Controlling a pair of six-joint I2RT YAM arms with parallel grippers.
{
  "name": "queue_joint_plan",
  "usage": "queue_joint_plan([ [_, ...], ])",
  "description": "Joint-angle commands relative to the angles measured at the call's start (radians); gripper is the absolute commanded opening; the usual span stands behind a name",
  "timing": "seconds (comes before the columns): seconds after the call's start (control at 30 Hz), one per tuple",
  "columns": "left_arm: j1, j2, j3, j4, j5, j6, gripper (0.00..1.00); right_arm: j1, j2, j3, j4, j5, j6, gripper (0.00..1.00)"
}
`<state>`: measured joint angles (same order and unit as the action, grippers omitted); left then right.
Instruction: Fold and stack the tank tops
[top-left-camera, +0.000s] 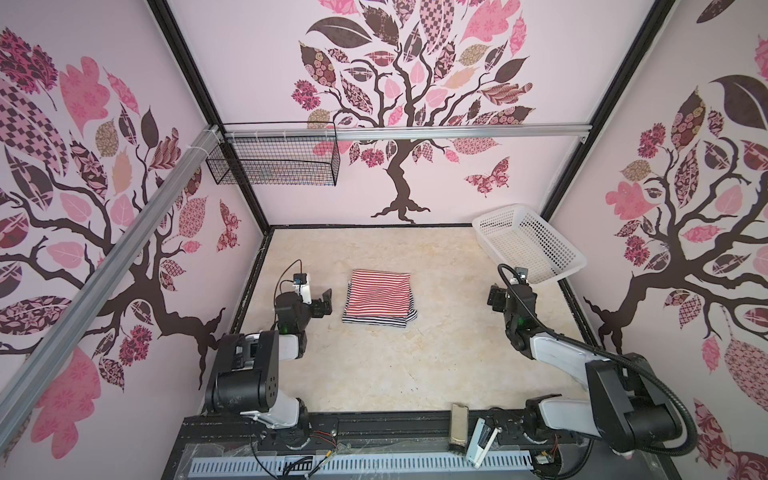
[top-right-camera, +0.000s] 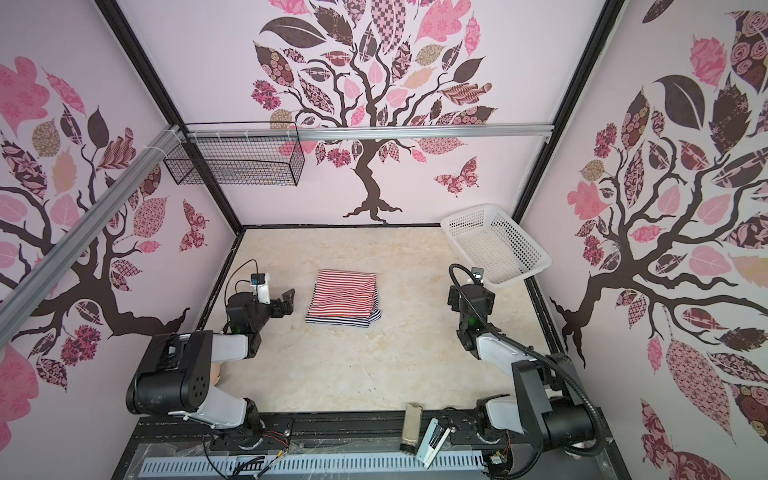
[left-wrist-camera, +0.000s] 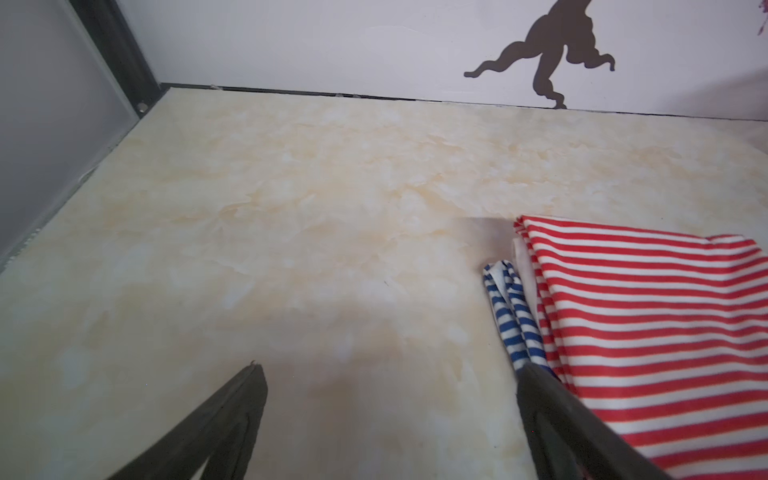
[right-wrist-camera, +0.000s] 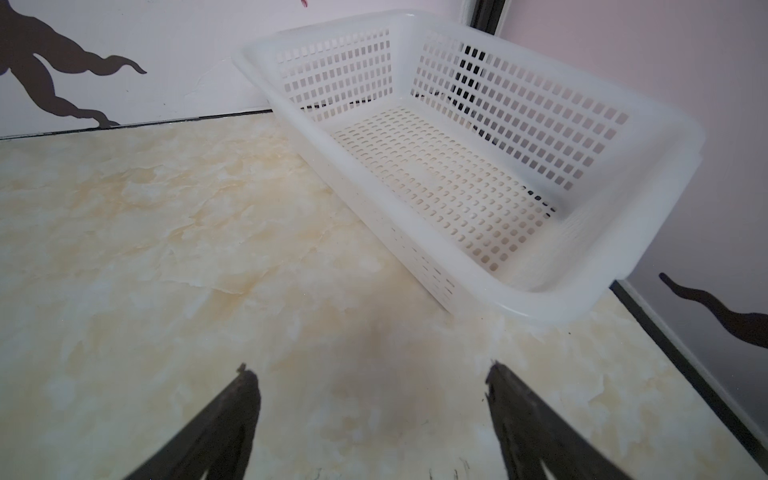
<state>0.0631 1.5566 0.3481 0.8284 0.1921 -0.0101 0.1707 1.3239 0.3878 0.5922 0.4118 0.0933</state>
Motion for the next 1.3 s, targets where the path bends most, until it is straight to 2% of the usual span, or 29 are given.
queue_joint_plan([
  [0.0,-0.015,-0.020,-0.017,0.105,-0.062,0.034,0.98,-0.022,0.048,-0.037,0.208,-0.065,-0.033,0.88],
  [0.1,-0.016,0.009,-0.024,0.170,-0.045,0.037,0.98,-0.033,0.075,-0.051,0.276,-0.116,-0.043,0.88],
  [0.3,-0.002,-0.004,0.013,0.073,-0.008,0.036,0.98,-0.036,0.123,-0.072,0.431,-0.090,-0.094,0.87],
  [0.4,0.003,0.001,0.015,0.084,0.001,0.033,0.98,-0.050,0.189,-0.066,0.464,-0.129,-0.089,0.86],
  [0.43,0.004,-0.005,0.015,0.068,0.001,0.035,0.98,-0.053,0.206,-0.080,0.526,-0.136,-0.086,0.86],
  [0.5,0.003,-0.001,0.015,0.076,0.002,0.033,0.98,-0.062,0.201,-0.101,0.552,-0.148,-0.079,0.86],
  [0.57,0.003,-0.003,0.015,0.070,0.001,0.033,0.98,-0.066,0.213,-0.120,0.567,-0.166,-0.073,0.88],
  [0.63,0.004,-0.003,0.018,0.067,0.002,0.033,0.98,-0.081,0.269,-0.127,0.671,-0.194,-0.073,0.91],
  [0.67,0.004,-0.003,0.020,0.066,0.003,0.032,0.98,-0.085,0.257,-0.119,0.634,-0.196,-0.068,0.99],
  [0.73,0.004,-0.004,0.017,0.067,0.003,0.032,0.98,-0.085,0.232,-0.104,0.563,-0.199,-0.065,1.00],
  [0.87,0.006,-0.004,0.017,0.068,0.003,0.031,0.98,-0.085,0.235,-0.121,0.605,-0.188,-0.071,1.00],
  [1.27,0.006,-0.004,0.017,0.069,0.003,0.032,0.98,-0.086,0.238,-0.110,0.588,-0.189,-0.065,1.00],
])
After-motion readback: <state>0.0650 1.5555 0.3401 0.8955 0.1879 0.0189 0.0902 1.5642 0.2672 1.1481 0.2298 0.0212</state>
